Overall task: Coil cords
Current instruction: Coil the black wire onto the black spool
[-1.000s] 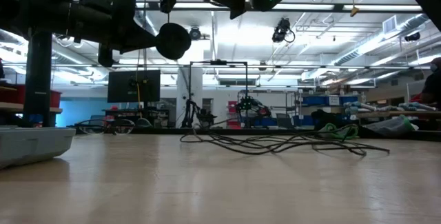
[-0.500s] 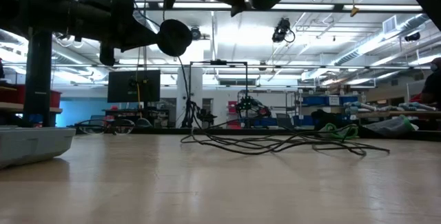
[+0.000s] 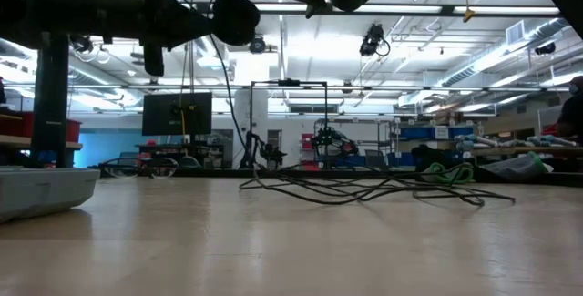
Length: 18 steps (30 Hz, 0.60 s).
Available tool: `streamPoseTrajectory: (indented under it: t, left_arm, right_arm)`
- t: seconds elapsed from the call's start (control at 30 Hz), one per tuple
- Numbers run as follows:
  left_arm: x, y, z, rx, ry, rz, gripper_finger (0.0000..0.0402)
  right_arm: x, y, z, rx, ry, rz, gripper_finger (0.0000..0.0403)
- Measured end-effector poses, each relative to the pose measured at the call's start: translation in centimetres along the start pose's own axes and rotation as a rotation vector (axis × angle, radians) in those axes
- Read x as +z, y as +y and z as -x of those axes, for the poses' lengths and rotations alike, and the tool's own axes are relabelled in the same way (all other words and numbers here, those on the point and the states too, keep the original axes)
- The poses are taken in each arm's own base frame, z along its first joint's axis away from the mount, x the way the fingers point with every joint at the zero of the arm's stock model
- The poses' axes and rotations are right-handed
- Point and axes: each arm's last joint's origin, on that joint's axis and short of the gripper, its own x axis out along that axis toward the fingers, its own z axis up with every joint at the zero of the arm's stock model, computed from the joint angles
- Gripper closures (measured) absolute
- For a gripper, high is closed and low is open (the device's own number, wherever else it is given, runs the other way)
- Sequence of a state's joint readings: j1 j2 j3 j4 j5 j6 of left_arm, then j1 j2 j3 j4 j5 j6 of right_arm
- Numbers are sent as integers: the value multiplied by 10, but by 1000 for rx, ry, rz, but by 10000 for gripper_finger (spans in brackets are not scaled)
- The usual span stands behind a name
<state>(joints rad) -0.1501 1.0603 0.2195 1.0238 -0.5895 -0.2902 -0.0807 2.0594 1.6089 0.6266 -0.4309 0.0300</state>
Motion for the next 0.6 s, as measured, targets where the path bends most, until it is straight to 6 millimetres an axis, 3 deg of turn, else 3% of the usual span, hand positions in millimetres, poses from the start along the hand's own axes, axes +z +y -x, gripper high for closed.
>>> streamPoseTrajectory:
  t: [0.6]
  left_arm:
    - [-2, -7, -5, -83, 93, -33, 402]
  right_arm:
    - [1, -8, 3, -75, -10, 62, 403]
